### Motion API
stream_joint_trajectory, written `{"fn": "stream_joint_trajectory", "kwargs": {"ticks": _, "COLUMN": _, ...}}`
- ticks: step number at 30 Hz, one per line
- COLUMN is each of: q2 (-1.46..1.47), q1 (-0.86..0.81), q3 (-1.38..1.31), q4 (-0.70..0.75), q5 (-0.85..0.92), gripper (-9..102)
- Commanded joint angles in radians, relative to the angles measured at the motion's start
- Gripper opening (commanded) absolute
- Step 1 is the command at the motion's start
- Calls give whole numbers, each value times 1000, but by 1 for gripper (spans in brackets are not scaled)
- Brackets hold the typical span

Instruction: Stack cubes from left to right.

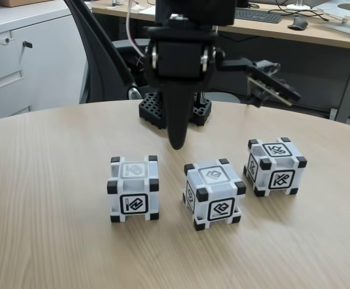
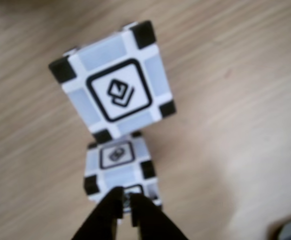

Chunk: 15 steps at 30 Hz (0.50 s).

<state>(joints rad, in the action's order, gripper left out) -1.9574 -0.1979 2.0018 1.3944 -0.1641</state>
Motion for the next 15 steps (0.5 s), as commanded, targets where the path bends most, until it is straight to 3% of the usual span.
{"fn": "stream_joint_trajectory", "kwargs": {"ticks": 1, "q2": -14, "q1": 8, "q3": -38, "q4": -3, "q5": -2, "gripper": 0}}
{"fn": "stream_joint_trajectory", "kwargs": {"ticks": 15, "q2": -17, "q1": 428, "q3": -38, "q4": 3, "q5": -160, "gripper": 0}}
